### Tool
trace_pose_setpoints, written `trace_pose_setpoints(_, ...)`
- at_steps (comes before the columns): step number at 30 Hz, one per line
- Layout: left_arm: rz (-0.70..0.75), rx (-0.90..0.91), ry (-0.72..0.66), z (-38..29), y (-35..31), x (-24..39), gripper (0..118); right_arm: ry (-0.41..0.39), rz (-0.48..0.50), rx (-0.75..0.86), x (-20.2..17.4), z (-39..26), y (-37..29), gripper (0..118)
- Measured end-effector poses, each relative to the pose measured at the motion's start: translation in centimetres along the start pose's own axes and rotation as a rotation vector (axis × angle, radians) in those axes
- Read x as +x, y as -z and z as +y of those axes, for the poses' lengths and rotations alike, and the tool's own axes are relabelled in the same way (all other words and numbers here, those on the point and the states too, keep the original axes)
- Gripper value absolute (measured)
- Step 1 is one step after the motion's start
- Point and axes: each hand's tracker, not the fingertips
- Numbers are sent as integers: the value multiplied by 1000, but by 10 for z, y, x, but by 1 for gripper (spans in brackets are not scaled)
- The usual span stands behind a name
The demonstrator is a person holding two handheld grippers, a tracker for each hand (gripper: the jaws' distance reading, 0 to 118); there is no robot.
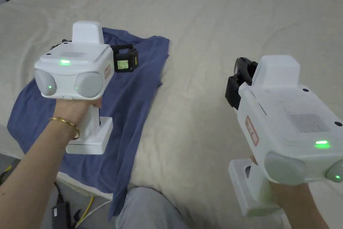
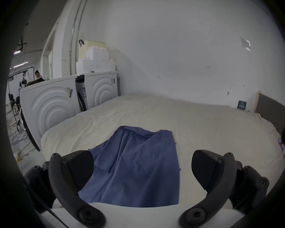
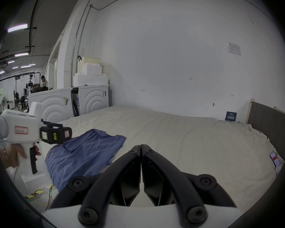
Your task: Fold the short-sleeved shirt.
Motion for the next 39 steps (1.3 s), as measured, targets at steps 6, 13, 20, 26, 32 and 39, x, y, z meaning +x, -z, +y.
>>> trace_pose_setpoints(6,-48,-176,67,21,99,-1,118,29,-3,-9,12,-5,35,0)
trace_pose_setpoints(13,-80,-507,50,26,223,2,118,83,31,-61,28,-24,71,0)
trace_pose_setpoints(20,-19,-683,163,0,295,6,110,76,31,-110,43,-46,91,0)
trace_pose_setpoints(26,-92,-702,-16,5,297,-4,39,88,26,-143,48,-57,90,0)
trace_pose_setpoints(32,2,-655,-55,3,282,-4,0,97,25,-154,48,-58,90,0)
trace_pose_setpoints(39,57,-457,-55,39,206,3,0,72,-16,-112,49,-45,61,0)
